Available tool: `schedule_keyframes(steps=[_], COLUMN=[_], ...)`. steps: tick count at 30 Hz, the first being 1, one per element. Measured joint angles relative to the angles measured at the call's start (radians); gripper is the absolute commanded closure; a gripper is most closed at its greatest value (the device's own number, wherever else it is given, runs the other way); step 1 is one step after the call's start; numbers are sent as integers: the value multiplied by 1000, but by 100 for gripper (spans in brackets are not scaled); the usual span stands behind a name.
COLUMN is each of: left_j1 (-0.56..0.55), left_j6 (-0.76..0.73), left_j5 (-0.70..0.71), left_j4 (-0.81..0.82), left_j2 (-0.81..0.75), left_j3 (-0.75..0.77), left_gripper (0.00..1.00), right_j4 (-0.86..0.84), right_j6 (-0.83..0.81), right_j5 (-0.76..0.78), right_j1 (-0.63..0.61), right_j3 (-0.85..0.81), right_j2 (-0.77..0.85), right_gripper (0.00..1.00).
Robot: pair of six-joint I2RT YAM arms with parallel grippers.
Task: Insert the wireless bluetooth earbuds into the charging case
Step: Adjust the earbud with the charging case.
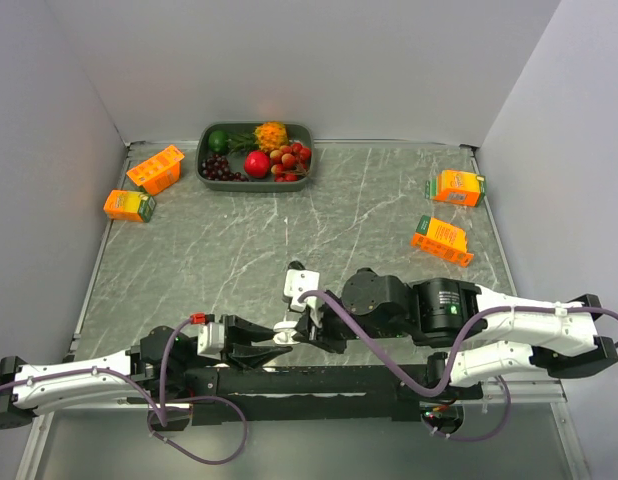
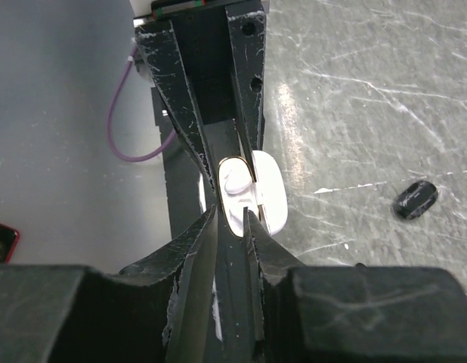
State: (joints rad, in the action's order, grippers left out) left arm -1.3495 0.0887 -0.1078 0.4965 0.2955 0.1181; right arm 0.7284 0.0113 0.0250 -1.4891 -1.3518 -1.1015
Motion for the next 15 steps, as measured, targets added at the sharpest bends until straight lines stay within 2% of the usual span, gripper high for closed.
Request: schedule_keyframes(steps=[15], left_j1=[0], left_j6=[0], left_j5=[10], left_j4=[-10], left_j2=[-37], left_j3=[0], left_gripper=[99], right_j4=[46], right_j6=[-36], right_j5=[103], right_j1=[-76], right_j3=[-2], right_j2=[-76], right_gripper=[78])
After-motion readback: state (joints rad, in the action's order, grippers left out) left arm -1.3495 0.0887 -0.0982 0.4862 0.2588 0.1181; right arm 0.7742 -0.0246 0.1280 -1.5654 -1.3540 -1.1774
